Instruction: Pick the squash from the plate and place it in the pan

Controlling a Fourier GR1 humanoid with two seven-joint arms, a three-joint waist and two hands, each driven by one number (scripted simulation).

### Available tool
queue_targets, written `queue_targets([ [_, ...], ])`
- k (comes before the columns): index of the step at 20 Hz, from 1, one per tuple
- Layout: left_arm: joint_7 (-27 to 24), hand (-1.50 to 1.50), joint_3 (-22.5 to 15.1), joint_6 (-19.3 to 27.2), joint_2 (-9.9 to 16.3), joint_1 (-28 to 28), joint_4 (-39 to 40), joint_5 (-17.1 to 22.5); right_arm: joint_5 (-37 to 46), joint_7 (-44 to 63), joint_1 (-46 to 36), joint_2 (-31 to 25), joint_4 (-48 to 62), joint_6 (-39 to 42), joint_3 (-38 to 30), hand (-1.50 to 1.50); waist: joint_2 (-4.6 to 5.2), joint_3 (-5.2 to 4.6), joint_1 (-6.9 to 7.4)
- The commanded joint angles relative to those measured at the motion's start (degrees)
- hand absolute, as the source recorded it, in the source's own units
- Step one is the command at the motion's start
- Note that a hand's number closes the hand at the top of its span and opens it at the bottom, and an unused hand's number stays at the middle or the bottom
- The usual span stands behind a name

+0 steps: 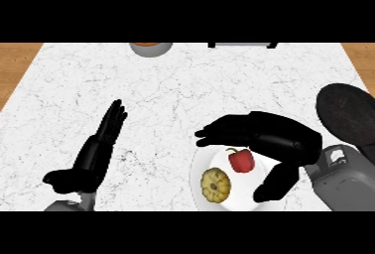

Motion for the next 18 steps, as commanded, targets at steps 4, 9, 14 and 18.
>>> queue_targets([
  [4,-1.68,0.0,1.06,0.3,-1.49,-1.17,2.97,-1.29,7.65,11.88,-6.64,3.72,-2.65,7.55,7.56,-1.5,-0.1,-0.02,-0.22],
  [9,-1.62,0.0,0.4,-0.48,-2.52,-1.77,3.93,-1.03,18.01,18.76,-8.97,6.76,-0.93,11.05,19.17,-1.5,-0.04,-0.03,0.05],
  [14,-0.13,0.0,-0.33,0.82,-2.72,-0.08,0.72,-2.58,24.19,18.35,-10.48,7.21,2.9,15.11,24.2,-1.5,-0.08,0.06,0.3],
  [18,0.87,0.0,1.62,-0.94,-1.44,0.24,-0.82,-1.12,32.82,20.94,-6.9,9.38,2.1,12.65,30.91,-1.5,-0.15,0.07,-0.23],
])
